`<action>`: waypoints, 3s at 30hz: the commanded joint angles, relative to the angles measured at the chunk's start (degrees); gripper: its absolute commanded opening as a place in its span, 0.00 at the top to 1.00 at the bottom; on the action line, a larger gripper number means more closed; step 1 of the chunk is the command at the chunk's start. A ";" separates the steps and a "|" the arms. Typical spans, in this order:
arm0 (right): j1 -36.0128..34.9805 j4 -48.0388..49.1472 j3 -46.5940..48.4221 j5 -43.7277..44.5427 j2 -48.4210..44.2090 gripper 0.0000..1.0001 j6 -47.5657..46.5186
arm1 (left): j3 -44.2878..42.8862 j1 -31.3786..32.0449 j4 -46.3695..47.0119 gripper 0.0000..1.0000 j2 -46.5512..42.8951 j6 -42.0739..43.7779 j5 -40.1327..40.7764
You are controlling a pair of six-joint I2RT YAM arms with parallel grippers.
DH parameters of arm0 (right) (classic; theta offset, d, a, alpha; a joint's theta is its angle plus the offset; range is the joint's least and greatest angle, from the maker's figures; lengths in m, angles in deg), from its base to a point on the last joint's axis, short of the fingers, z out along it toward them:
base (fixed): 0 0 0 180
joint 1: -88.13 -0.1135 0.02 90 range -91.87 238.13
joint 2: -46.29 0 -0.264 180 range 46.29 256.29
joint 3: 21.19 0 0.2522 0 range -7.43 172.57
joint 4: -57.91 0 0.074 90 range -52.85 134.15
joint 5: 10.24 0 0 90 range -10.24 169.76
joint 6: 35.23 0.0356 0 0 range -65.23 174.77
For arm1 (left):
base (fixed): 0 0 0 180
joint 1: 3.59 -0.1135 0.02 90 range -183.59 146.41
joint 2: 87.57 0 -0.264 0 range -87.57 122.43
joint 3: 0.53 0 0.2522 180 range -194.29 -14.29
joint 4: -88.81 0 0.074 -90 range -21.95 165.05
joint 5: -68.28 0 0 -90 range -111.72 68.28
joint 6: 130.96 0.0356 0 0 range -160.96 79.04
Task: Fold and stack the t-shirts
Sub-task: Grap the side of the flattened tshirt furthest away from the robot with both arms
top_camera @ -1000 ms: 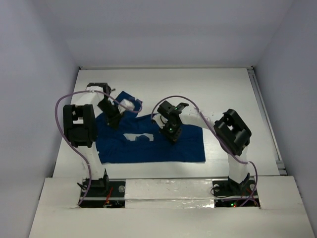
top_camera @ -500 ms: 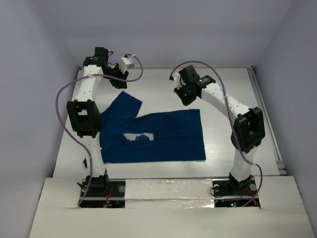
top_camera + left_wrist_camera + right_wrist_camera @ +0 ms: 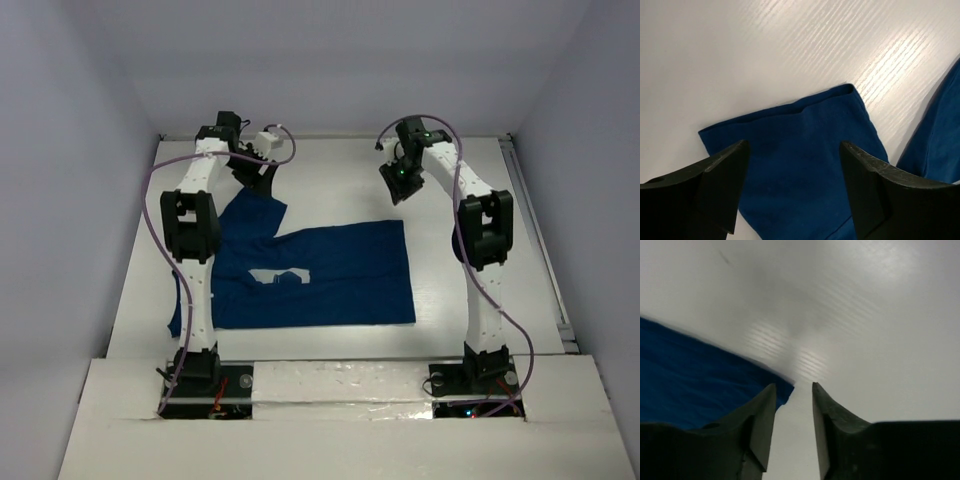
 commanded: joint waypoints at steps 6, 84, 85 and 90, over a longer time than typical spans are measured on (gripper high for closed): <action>-0.90 -8.38 -0.65 -6.97 -0.10 0.51 -5.02 | 2.84 0.32 2.02 0.24 -6.76 -1.65 -0.46; 0.77 -15.24 -1.18 -16.37 4.65 1.00 -10.12 | -9.09 0.15 8.54 0.34 5.89 -13.41 16.50; 0.77 -15.06 -1.53 -16.55 4.04 1.00 -10.12 | -9.64 0.14 7.13 0.29 7.03 -13.68 16.50; 0.77 -13.66 -3.99 -16.99 2.72 1.00 -10.12 | -7.11 -1.00 7.12 0.29 6.52 -14.56 15.88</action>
